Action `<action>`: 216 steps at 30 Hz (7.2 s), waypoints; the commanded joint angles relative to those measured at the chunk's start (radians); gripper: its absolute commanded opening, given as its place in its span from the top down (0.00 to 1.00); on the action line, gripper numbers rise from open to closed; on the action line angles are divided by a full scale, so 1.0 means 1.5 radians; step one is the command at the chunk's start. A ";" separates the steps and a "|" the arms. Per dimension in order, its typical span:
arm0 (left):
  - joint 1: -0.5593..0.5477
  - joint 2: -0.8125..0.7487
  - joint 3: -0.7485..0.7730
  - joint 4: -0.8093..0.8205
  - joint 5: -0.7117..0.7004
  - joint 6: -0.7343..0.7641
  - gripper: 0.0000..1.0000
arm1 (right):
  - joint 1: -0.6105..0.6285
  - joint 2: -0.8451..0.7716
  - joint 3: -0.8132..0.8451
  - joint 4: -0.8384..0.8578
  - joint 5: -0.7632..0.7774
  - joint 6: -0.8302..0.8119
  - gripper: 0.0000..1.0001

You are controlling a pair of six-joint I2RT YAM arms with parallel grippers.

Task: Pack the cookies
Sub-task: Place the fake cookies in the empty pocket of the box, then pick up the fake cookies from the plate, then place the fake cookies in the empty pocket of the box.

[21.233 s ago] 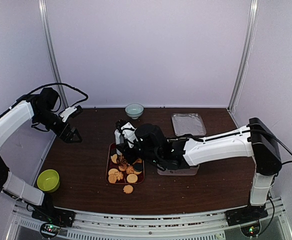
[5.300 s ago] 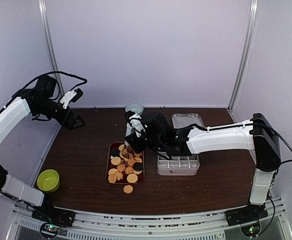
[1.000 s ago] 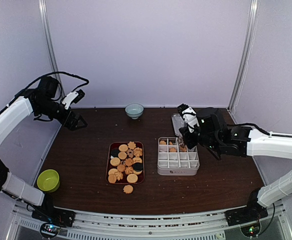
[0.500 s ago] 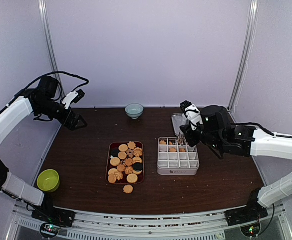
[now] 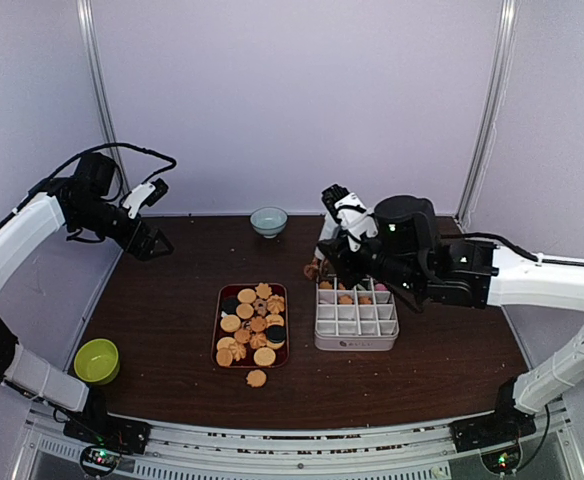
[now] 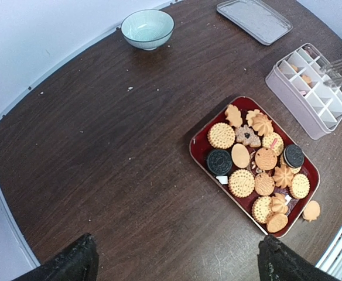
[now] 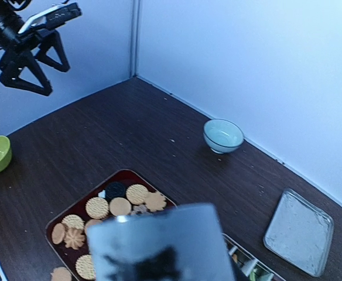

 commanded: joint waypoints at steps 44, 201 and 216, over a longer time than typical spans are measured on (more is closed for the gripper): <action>0.014 -0.005 -0.005 -0.007 0.031 0.016 0.02 | 0.138 0.341 0.206 -0.008 -0.023 -0.030 0.62; 0.015 0.023 0.028 -0.023 0.071 0.005 0.02 | -0.143 -0.132 -0.257 0.098 0.111 0.077 0.68; 0.014 0.017 0.035 -0.028 0.070 0.006 0.02 | -0.115 -0.097 -0.168 0.137 0.146 0.046 0.63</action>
